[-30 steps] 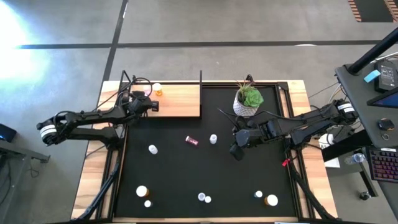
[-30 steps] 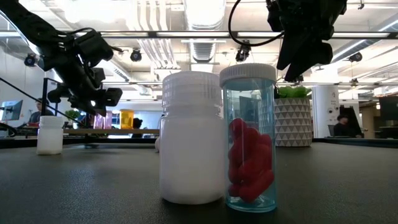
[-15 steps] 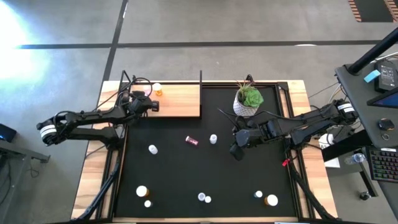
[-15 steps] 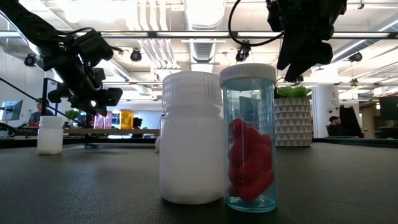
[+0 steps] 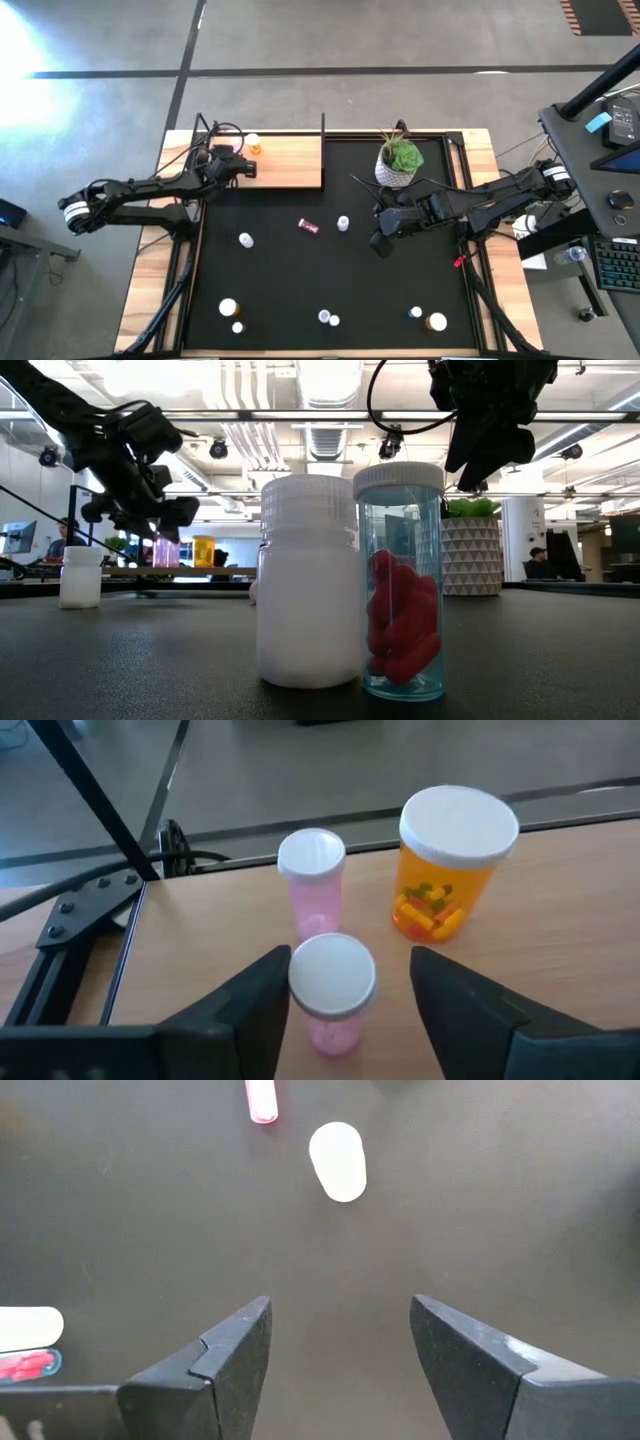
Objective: Pick and place medicine bottles onto shelf by color
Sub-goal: Put the right pink pill bottle on the shelf aligned with the other pink pill bottle, then put the left white pill bottle on the shelf
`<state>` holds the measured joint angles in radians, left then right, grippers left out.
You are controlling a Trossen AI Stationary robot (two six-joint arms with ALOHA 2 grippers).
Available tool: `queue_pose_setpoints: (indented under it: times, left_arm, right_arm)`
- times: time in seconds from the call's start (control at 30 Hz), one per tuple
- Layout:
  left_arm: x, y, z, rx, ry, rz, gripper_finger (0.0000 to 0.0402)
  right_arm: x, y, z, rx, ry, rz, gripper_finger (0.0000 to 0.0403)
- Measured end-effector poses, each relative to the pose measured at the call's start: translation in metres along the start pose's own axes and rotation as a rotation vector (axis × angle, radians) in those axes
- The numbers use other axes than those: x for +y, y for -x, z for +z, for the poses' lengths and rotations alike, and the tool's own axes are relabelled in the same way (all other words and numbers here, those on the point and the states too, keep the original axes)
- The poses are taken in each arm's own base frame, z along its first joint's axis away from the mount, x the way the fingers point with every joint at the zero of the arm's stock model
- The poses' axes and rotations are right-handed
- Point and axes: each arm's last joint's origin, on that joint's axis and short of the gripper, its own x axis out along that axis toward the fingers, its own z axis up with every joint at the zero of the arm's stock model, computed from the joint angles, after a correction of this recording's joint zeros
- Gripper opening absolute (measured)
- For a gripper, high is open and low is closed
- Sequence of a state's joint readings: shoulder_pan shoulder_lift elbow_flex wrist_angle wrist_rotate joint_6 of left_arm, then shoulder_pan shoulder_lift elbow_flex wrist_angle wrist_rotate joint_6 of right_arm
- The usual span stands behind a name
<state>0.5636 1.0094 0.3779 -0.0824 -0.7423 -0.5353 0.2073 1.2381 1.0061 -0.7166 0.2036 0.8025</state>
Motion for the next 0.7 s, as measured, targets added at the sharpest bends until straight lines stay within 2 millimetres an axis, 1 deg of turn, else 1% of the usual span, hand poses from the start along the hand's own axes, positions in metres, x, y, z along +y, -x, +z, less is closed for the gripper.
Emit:
queue_pose_setpoints:
  times: [0.1,0.27,0.7]
  left_arm:
    - [0.0,0.0,0.001,-0.001,-0.003,-0.001,0.0192]
    - [-0.001,0.003,0.007,-0.025,-0.061,0.0,0.0193]
    - [-0.007,0.011,0.033,-0.109,-0.184,-0.011,0.0193]
  right_arm:
    - [0.0,0.0,0.0,0.0,-0.001,0.0,0.0228]
    - [0.0,0.0,0.0,-0.001,-0.001,0.0,0.0228]
    - [0.0,0.0,0.0,0.0,0.0,0.0,0.0228]
